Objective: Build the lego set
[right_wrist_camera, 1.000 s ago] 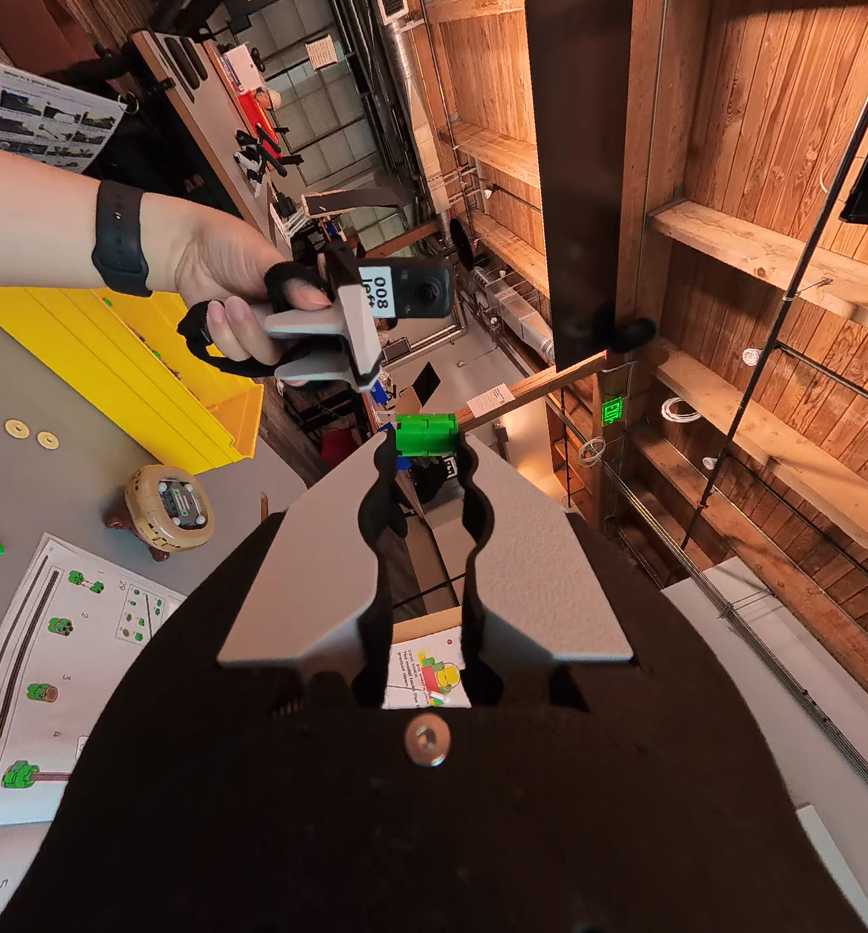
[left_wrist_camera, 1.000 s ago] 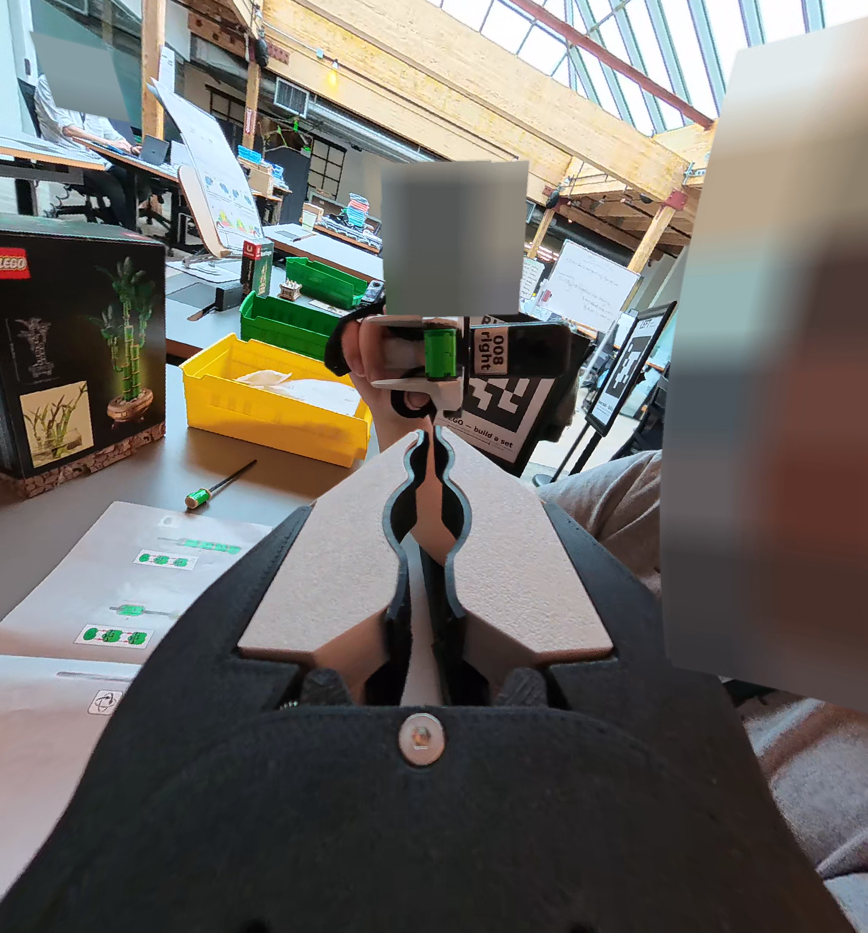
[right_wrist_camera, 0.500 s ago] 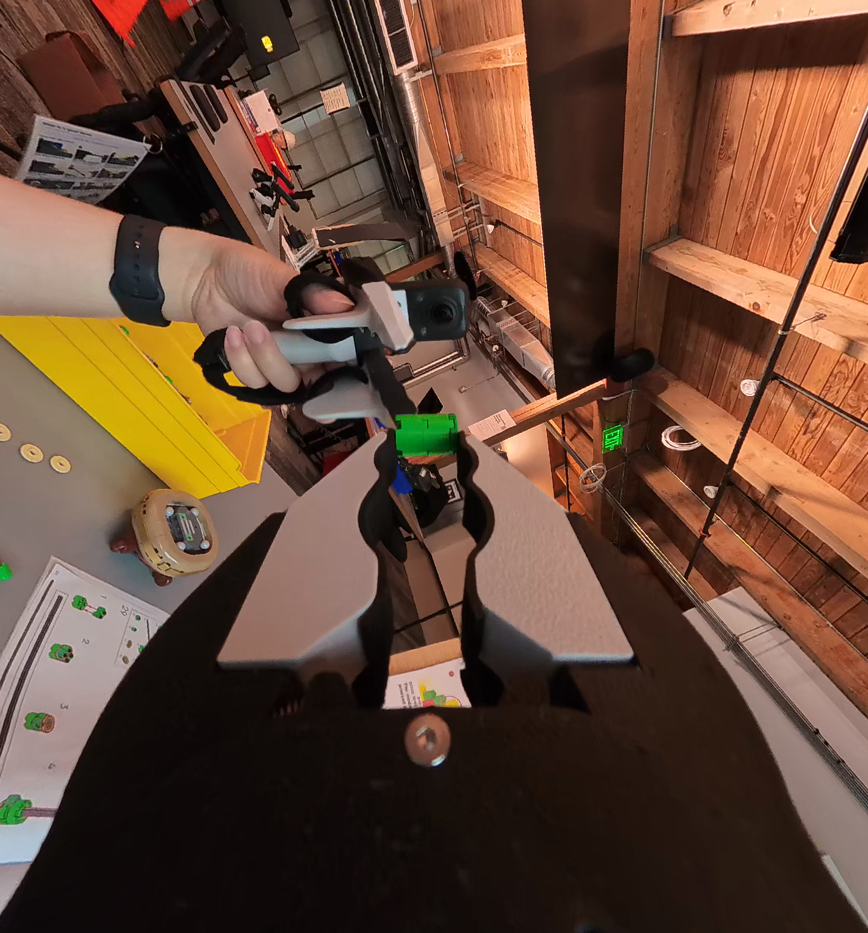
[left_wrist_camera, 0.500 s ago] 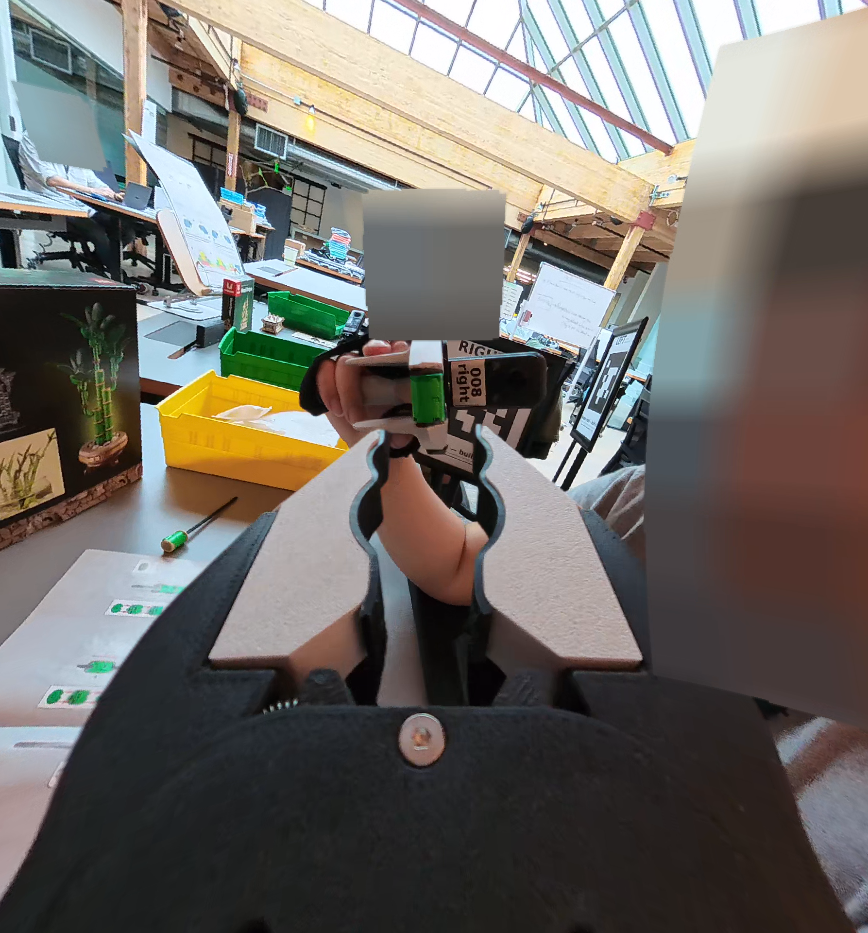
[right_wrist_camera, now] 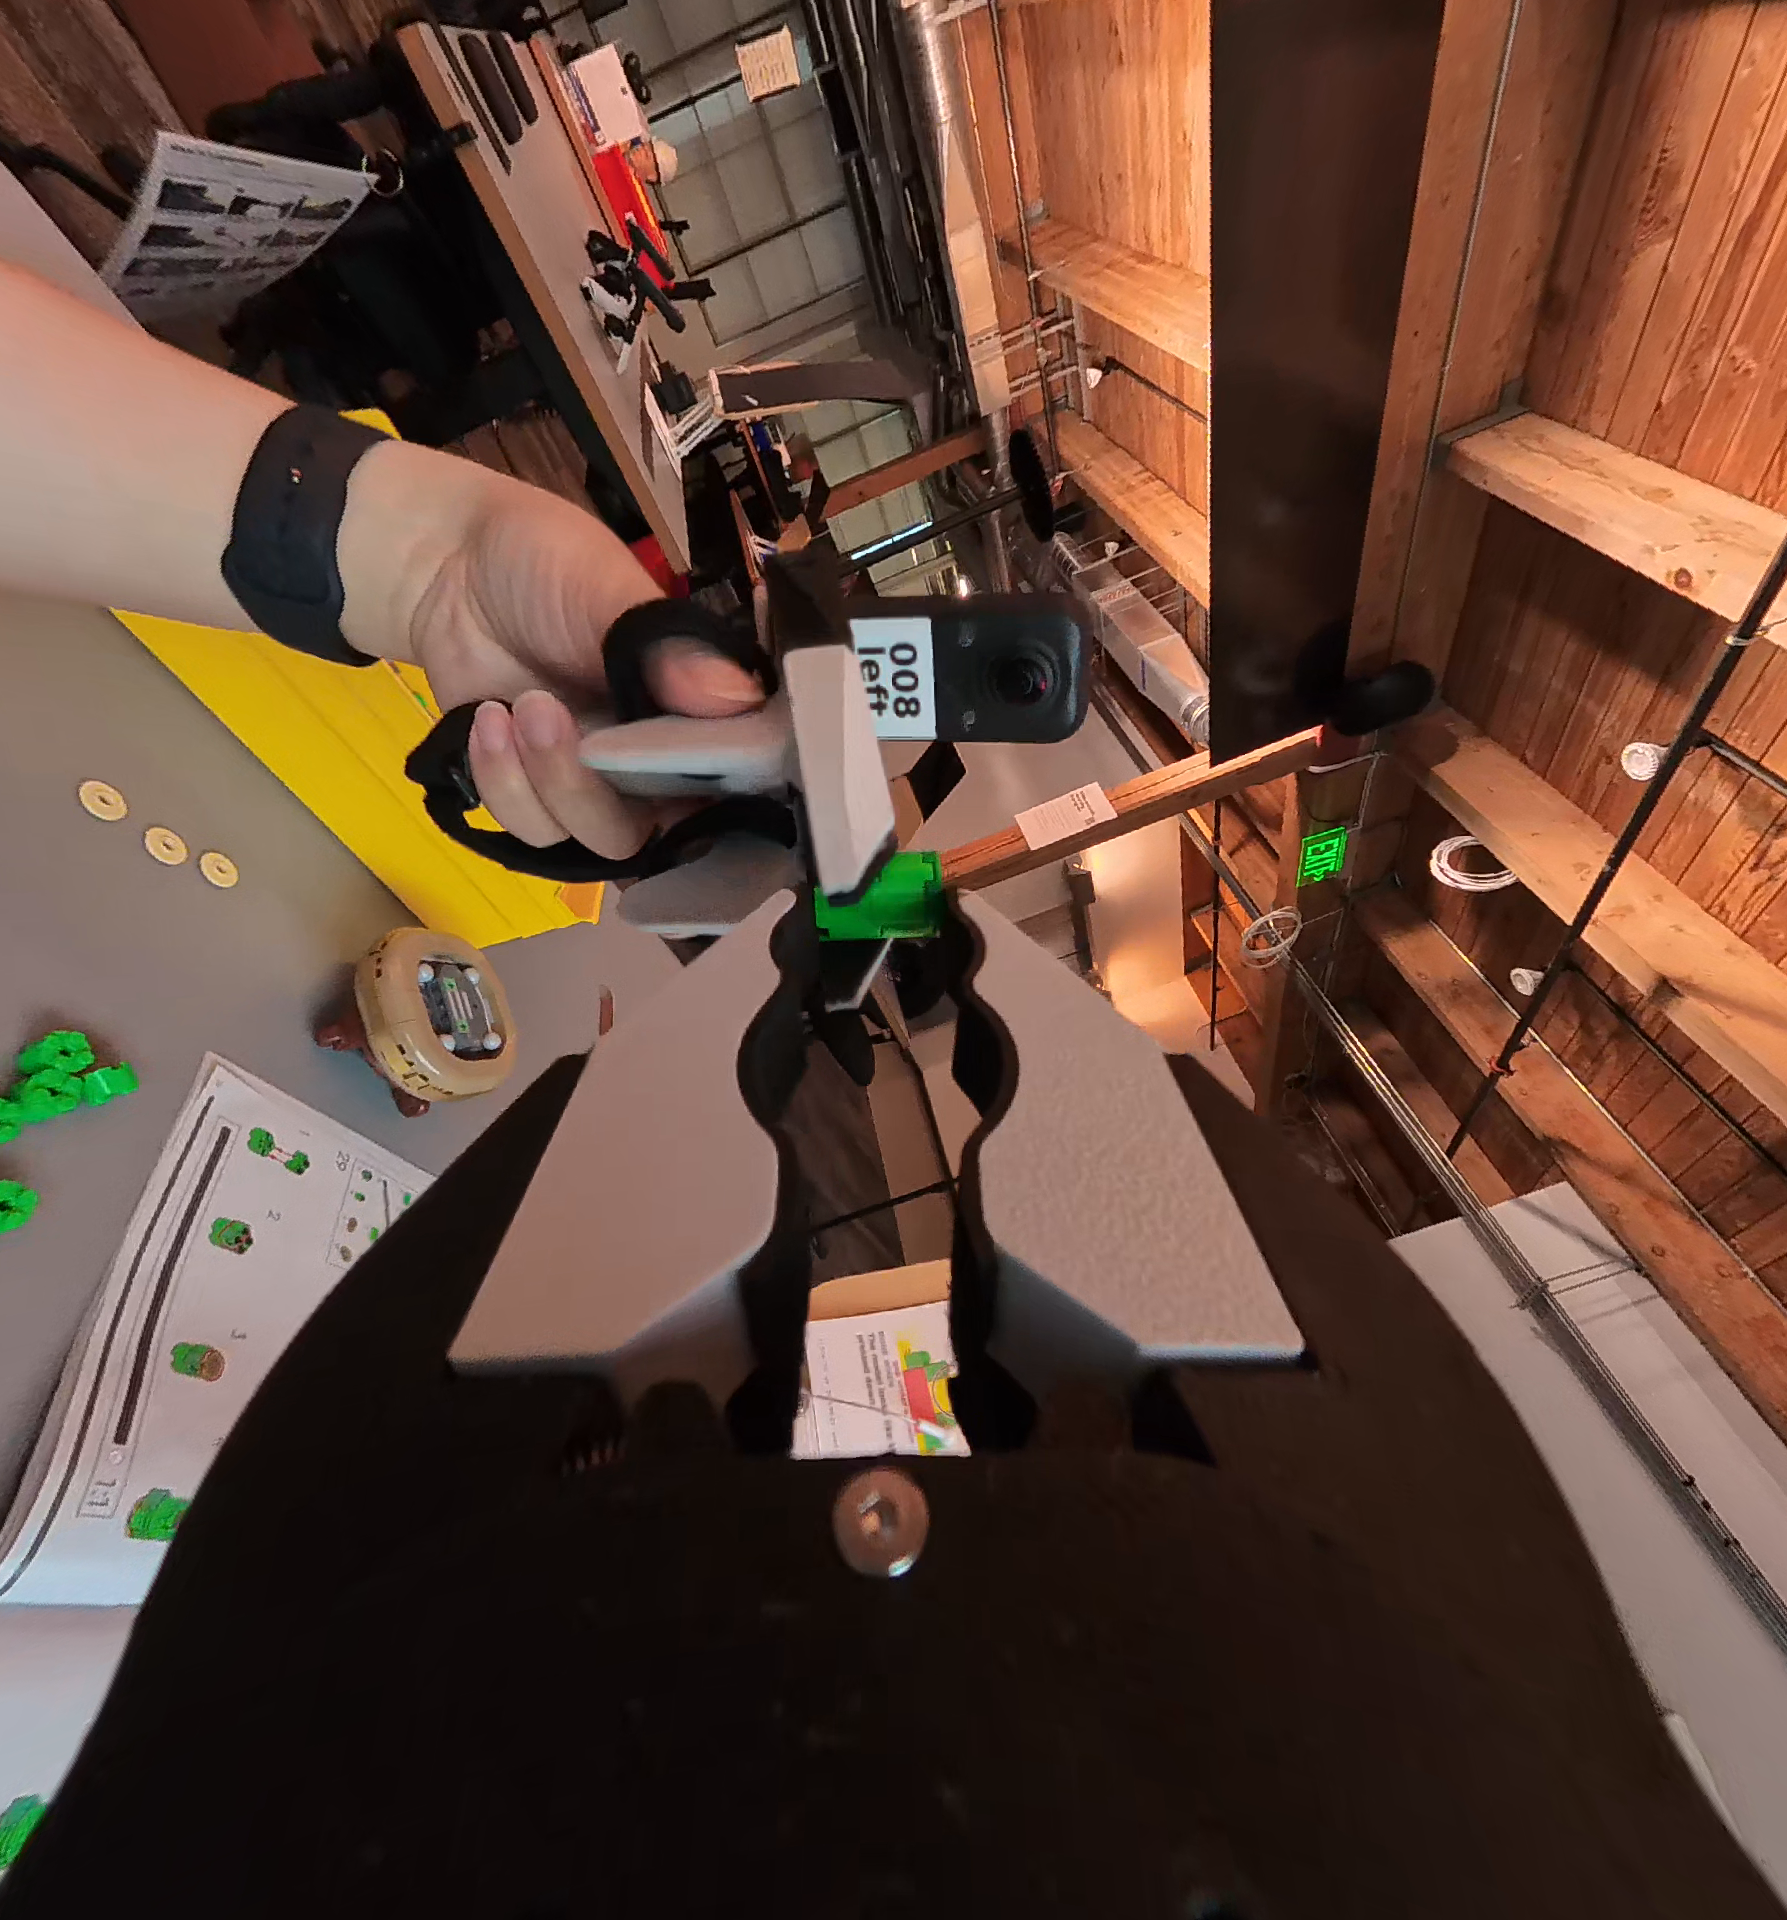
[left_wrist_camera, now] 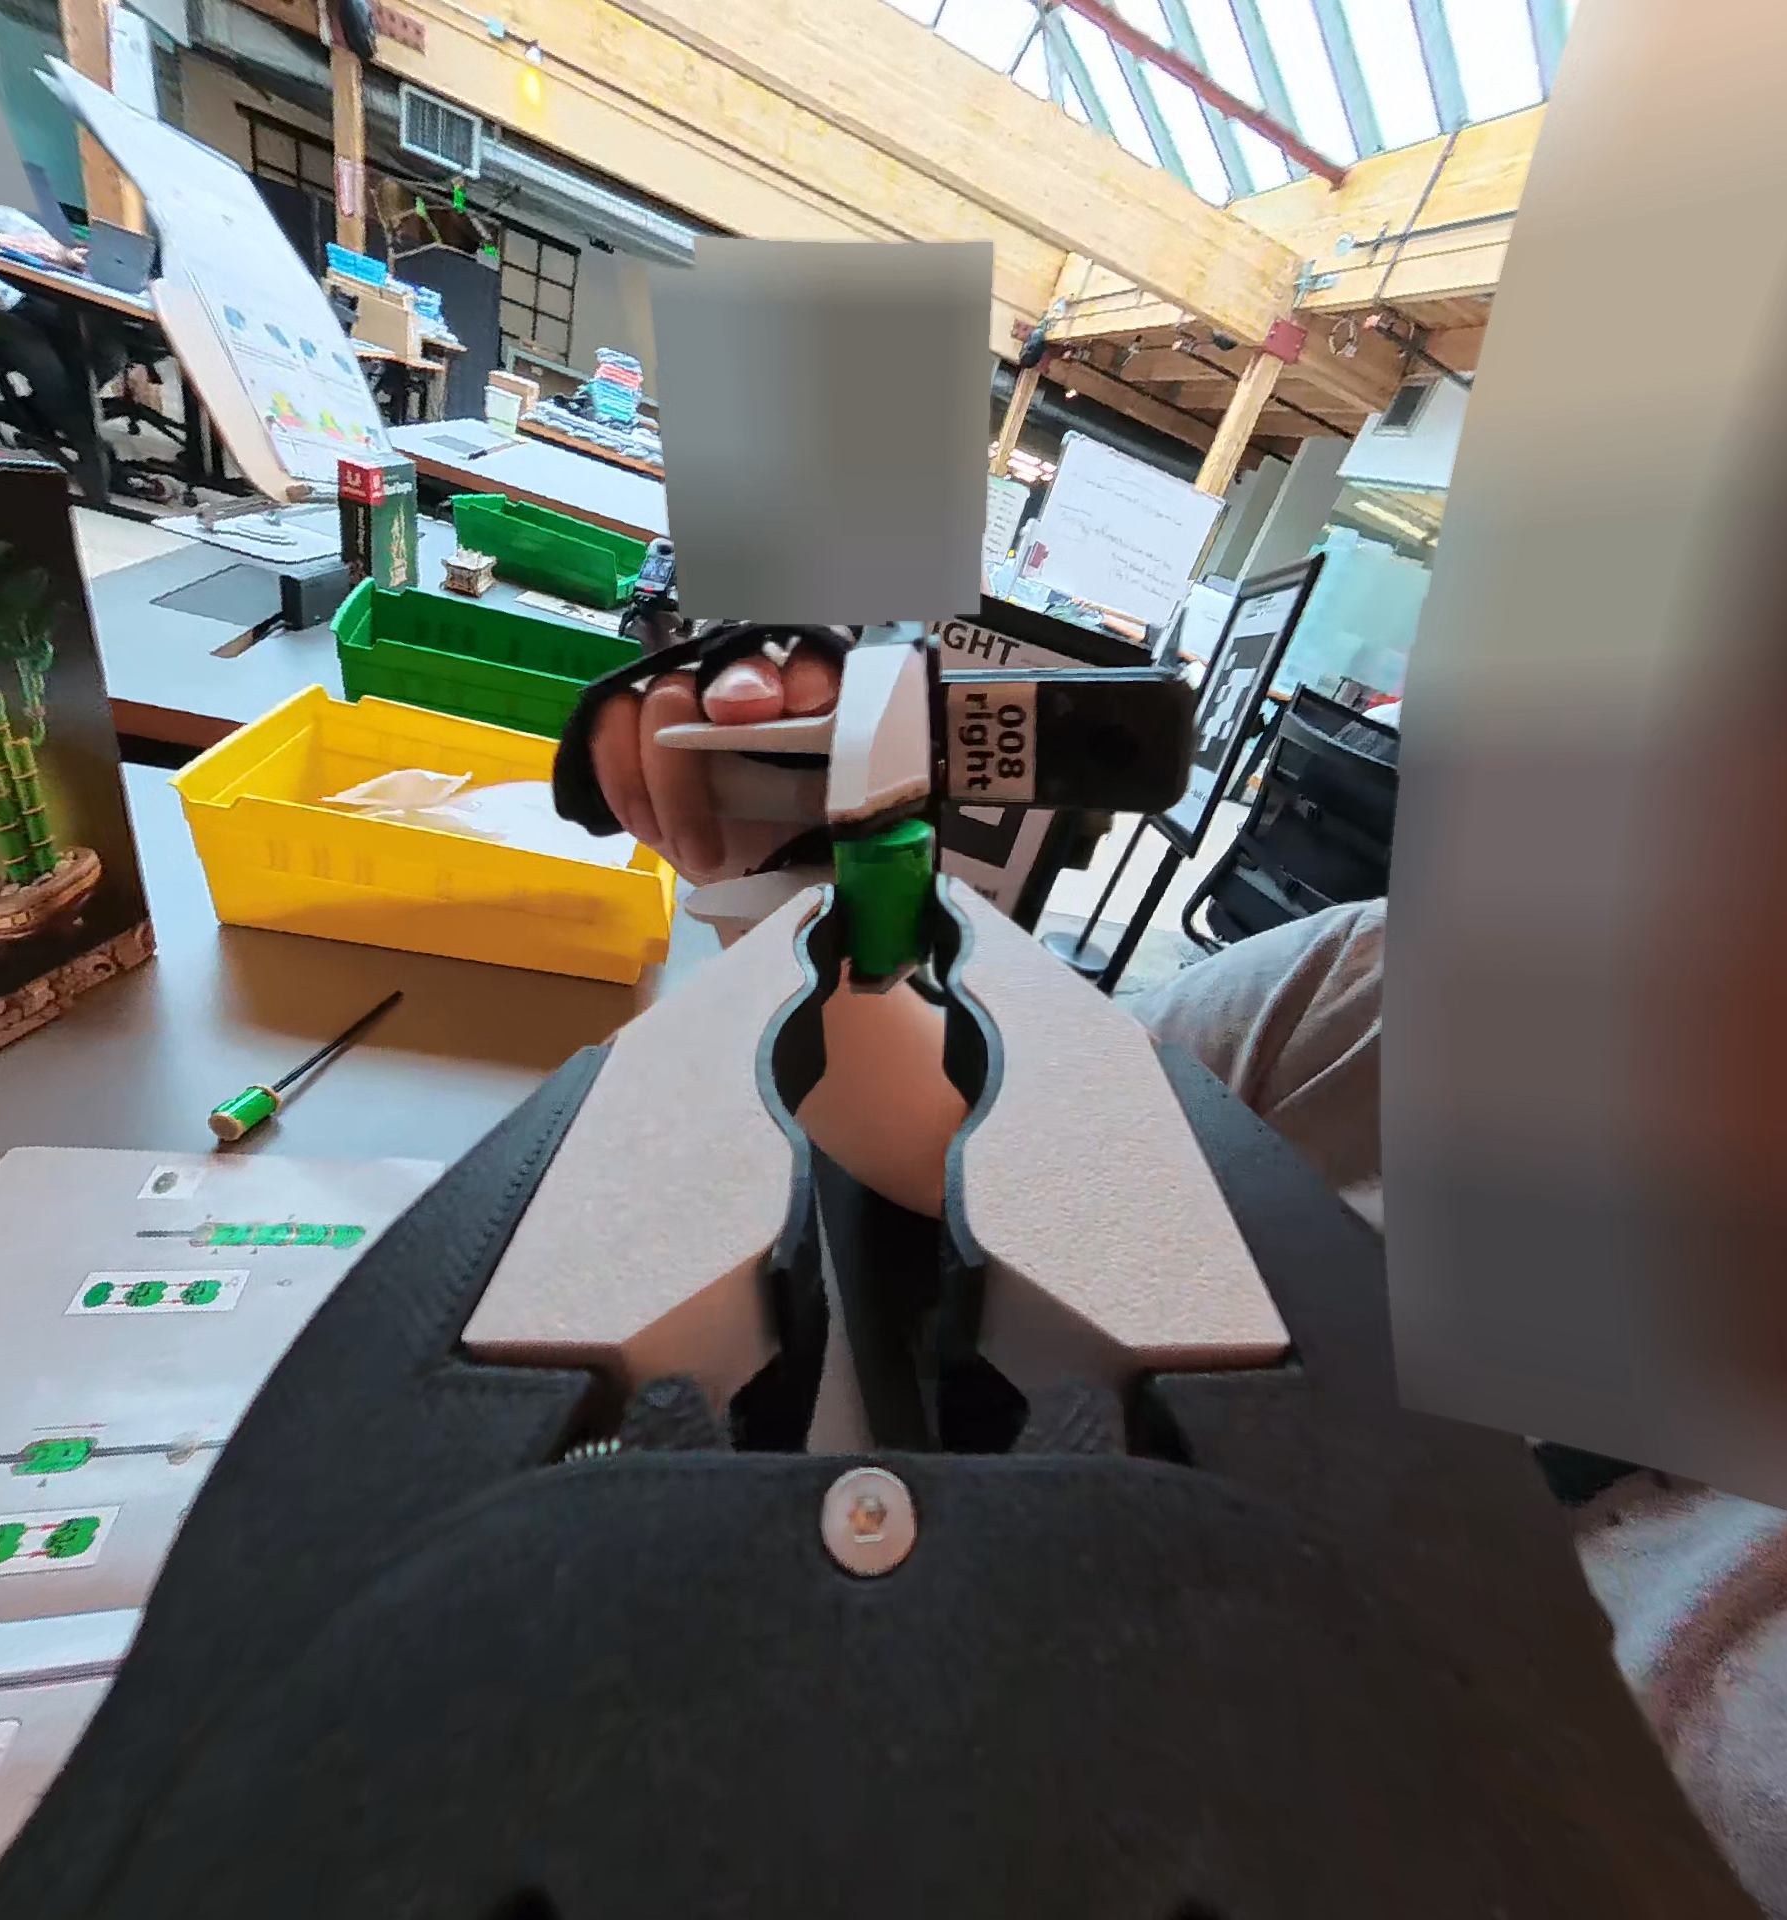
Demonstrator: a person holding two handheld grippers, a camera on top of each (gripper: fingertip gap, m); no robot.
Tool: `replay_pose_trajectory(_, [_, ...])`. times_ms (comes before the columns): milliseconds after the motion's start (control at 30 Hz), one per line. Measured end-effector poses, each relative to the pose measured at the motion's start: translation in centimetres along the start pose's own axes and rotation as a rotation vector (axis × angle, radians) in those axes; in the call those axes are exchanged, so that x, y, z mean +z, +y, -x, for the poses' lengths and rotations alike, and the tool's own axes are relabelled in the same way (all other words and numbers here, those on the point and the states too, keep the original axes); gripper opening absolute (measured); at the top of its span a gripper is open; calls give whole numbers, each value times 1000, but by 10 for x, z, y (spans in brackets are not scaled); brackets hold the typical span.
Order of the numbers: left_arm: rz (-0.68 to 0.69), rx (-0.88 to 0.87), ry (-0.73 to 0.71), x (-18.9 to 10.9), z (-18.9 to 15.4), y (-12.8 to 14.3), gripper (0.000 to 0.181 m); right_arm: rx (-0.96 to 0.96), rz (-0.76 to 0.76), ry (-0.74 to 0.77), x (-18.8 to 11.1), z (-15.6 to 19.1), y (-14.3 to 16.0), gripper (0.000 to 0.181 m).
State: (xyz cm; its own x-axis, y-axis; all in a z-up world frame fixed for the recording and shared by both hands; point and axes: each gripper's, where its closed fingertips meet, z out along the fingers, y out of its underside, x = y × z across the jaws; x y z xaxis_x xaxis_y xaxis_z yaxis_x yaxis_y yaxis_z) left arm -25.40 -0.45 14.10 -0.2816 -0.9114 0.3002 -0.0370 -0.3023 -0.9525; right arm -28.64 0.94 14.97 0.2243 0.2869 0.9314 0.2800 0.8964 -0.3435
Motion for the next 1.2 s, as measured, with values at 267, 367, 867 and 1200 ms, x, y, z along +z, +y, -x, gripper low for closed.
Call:
replay_pose_trajectory(267, [41, 3, -53, 1, 9, 8, 14, -5, 81, -15, 1, 7, 10, 22])
replay_pose_trajectory(367, [73, -13, -57, 2, 11, 15, 14, 3, 131, -52, 0, 12, 14, 22])
replay_pose_trajectory(867, [54, -20, -84, 6, 22, 14, 14, 33, 180, -43, -7, 11, 24, 26])
replay_pose_trajectory(1200, [117, 69, -366, -8, 93, 34, 14, 736, 273, -63, -69, -9, 78, 28])
